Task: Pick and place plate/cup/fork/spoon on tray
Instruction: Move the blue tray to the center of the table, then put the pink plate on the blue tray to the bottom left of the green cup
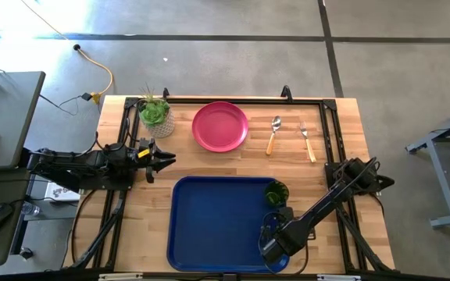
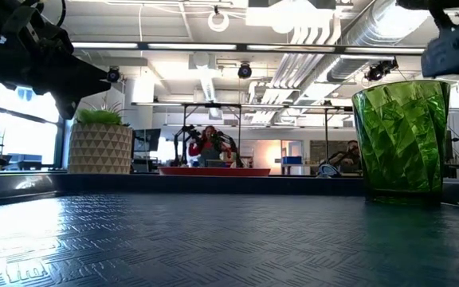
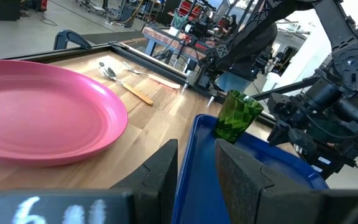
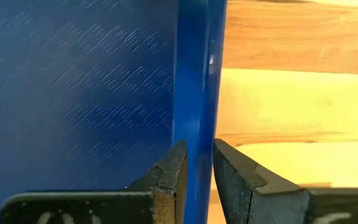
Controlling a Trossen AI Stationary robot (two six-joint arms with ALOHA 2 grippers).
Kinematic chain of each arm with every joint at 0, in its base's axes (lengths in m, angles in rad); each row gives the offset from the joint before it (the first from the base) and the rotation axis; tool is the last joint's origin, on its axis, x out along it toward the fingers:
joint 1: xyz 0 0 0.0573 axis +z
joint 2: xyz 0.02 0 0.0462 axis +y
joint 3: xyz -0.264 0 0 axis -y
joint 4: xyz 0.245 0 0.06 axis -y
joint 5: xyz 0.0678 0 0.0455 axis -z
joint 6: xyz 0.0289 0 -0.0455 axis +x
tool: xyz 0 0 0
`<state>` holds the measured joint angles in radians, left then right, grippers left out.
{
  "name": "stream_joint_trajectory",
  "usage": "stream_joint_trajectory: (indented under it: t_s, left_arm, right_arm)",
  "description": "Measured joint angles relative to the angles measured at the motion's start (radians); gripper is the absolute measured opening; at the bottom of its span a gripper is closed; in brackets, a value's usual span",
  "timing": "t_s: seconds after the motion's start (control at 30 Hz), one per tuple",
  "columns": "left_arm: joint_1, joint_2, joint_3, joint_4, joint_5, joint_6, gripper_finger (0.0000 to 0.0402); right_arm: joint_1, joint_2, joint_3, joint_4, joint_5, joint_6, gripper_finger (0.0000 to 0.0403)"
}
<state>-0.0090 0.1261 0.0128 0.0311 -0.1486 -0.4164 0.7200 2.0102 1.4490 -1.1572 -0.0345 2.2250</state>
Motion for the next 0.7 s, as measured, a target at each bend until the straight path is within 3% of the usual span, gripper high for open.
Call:
stream_joint_trajectory:
  t_s: [0.4,0.7]
  left_arm:
    - [0.000,0.000,0.000,0.001,0.000,0.000,0.0099]
    - [0.000,0.000,0.011,0.100,0.013,-0.051,0.0099]
  right_arm:
    - [0.000,-0.001,0.168,-0.163,0.018,0.000,0.0067]
    - [0.000,-0.001,0.348,-0.193,0.184,-0.008,0.0067]
